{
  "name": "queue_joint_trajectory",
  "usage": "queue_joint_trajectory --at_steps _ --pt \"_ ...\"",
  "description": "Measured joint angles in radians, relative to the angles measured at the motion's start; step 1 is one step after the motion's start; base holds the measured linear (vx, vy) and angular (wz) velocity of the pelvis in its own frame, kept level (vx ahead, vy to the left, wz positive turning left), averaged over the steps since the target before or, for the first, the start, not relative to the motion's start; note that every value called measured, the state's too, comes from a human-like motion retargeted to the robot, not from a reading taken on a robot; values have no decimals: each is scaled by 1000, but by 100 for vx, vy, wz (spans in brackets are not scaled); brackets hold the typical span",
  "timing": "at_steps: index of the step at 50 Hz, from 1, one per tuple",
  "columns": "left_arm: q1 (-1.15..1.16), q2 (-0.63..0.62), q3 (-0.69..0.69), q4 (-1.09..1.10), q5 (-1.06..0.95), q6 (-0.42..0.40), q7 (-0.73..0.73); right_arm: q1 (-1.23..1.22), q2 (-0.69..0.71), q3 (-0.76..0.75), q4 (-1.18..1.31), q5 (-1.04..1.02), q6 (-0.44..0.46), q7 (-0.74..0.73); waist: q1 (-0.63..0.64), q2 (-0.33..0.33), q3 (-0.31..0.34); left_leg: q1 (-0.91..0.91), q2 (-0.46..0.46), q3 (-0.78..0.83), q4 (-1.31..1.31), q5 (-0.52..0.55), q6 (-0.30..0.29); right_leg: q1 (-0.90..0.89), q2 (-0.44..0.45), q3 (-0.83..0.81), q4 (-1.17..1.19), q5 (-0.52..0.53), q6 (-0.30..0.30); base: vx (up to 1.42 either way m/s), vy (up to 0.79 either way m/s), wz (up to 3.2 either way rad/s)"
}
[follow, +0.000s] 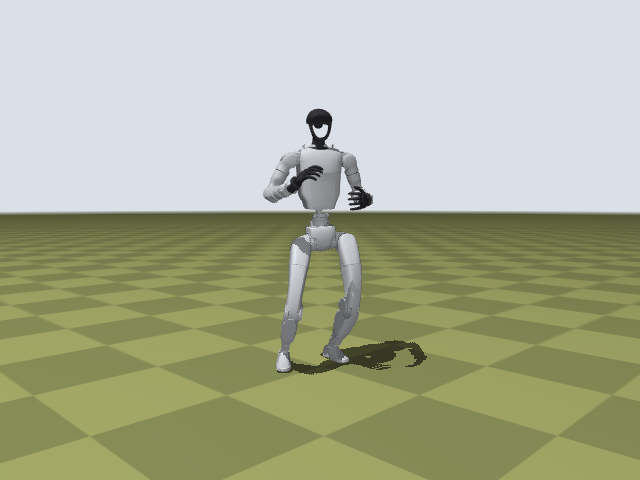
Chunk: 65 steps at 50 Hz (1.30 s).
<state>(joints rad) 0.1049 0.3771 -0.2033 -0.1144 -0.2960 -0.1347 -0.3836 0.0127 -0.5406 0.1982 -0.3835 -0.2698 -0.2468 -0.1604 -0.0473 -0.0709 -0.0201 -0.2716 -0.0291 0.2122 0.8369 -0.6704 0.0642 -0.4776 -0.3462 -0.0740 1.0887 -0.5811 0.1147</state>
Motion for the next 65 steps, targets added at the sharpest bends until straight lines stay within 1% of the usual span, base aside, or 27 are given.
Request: queue_joint_trajectory --at_steps 1,2,3,5,7,10,18,20,28,30,38,40,42,43,45,47,48,50,55,57,62,63,65 --pt "-1 3 0 -1 -3 1 -3 0 3 -1 -3 0 1 0 -8 -4 -8 -41 0 -3 57 -21 2 -30 -10 5 38 -15 2 -5 0 42" --pt "-4 8 2 -1 -7 1 -8 -3 6 -2 -5 2 2 0 -16 -3 -36 -97 3 -7 97 -37 3 -73 -12 4 59 -23 2 2 0 38" --pt "-15 19 9 1 -16 3 -14 -14 11 -4 -7 8 4 2 -24 9 -103 -182 14 -15 104 -39 3 -145 3 -8 44 -17 -2 6 0 28" --pt "-14 24 10 2 -25 4 -21 -16 17 -1 -6 14 5 2 -26 27 -178 -277 33 -19 120 -36 1 -227 22 -16 34 -1 -9 3 0 6" --pt "-9 25 5 4 -31 4 -26 -12 21 1 -4 20 5 0 -22 38 -214 -318 46 -21 126 -32 -1 -262 36 -21 25 11 -12 0 0 0" --pt "-6 28 1 7 -42 2 -27 -8 28 4 -2 29 5 -3 -19 48 -238 -343 58 -24 130 -27 -4 -281 48 -26 15 22 -15 0 0 0" --pt "-14 36 -11 17 -65 -1 -7 -5 40 16 -1 58 2 -19 -15 58 -255 -358 72 -36 127 -19 -8 -282 67 -37 -6 30 -17 0 0 0" --pt "-10 33 -17 17 -69 -3 -1 3 42 21 -3 64 0 -22 -16 55 -251 -374 77 -39 165 -23 -9 -294 63 -33 25 26 -17 -3 -1 3" --pt "-27 40 -21 26 -96 -12 27 8 46 30 -9 93 -6 -38 -5 55 -265 -376 91 -55 143 -8 -15 -275 88 -52 -24 30 -24 0 0 0" --pt "-23 38 -23 27 -95 -15 36 16 47 34 -12 94 -8 -42 -2 53 -262 -390 97 -58 176 -8 -17 -283 87 -50 -1 28 -25 0 0 0" --pt "-33 41 -19 31 -84 -26 71 22 36 34 -22 80 -14 -62 19 55 -284 -389 120 -68 152 2 -18 -256 122 -67 -68 35 -30 0 0 0" --pt "-27 38 -20 30 -81 -29 75 30 36 35 -24 74 -15 -66 21 55 -282 -400 127 -71 184 -2 -19 -264 122 -66 -43 32 -30 0 0 0" --pt "-30 37 -16 29 -79 -31 79 29 36 31 -26 69 -16 -72 26 58 -290 -388 131 -71 155 0 -18 -245 134 -73 -85 35 -31 0 0 0" --pt "-25 34 -17 28 -78 -33 79 35 37 30 -27 66 -17 -73 27 58 -287 -396 135 -73 179 -3 -18 -252 132 -71 -63 32 -32 0 0 0" --pt "-28 33 -14 27 -80 -33 78 36 38 23 -30 61 -18 -77 31 60 -295 -384 137 -73 150 -1 -17 -233 143 -77 -102 35 -33 0 0 0" --pt "-20 29 -16 25 -80 -33 73 45 41 21 -31 58 -17 -79 33 61 -291 -394 143 -75 183 -6 -16 -242 141 -75 -74 32 -33 0 0 0" --pt "-23 31 -16 23 -82 -32 69 45 41 16 -33 58 -16 -80 36 63 -297 -385 143 -74 162 -6 -15 -229 147 -79 -101 34 -33 0 0 0" --pt "-16 27 -20 20 -81 -31 60 53 41 13 -34 55 -16 -79 37 64 -293 -395 149 -76 195 -11 -14 -238 146 -76 -73 31 -34 0 0 0" --pt "-22 28 -31 7 -89 -21 27 53 20 -4 -41 56 -11 -63 46 66 -306 -376 151 -71 159 -19 -7 -212 159 -78 -123 35 -34 0 0 0" --pt "-18 24 -40 1 -90 -19 19 56 11 -3 -44 50 -11 -57 47 67 -302 -385 156 -70 191 -29 -4 -223 156 -73 -91 32 -35 0 0 0" --pt "-36 14 -55 -15 -104 -7 -10 44 -12 -7 -51 38 -8 -36 52 69 -303 -370 150 -61 177 -46 9 -212 154 -67 -103 27 -37 0 3 0" --pt "-32 11 -58 -16 -102 -7 -12 50 -11 -4 -50 34 -8 -34 52 70 -297 -381 154 -61 210 -52 11 -225 148 -64 -67 25 -38 -3 6 2" --pt "-49 13 -53 -11 -109 -4 -23 40 -17 -12 -49 26 -5 -27 52 69 -302 -364 140 -55 170 -59 19 -212 146 -63 -99 21 -37 4 7 4"
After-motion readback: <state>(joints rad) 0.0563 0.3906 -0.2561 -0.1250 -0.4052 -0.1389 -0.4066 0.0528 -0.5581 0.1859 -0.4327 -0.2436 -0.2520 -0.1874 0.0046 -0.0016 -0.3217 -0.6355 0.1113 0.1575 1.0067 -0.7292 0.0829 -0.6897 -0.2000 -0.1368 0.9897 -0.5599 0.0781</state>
